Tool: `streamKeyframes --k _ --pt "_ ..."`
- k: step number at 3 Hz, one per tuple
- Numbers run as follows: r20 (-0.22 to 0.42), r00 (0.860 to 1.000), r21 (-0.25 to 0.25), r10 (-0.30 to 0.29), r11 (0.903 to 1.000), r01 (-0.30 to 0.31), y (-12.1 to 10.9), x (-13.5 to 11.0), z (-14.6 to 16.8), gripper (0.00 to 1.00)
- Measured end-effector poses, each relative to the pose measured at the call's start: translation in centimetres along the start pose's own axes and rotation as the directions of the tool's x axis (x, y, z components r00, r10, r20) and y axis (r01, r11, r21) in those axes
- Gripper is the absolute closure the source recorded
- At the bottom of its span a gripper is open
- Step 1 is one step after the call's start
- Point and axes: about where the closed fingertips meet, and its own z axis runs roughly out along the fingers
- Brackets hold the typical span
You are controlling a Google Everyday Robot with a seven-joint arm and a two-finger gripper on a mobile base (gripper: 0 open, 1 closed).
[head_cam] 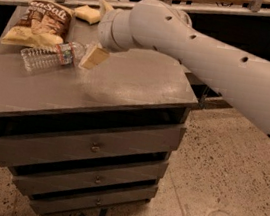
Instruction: Move water bottle near brown chip bag
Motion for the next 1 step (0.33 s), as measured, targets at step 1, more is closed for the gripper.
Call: streamKeyframes --k 1 --pt "-0.004 0.999 -0.003 0.038 0.9993 -0.038 0.38 0.12 0.07 0.0"
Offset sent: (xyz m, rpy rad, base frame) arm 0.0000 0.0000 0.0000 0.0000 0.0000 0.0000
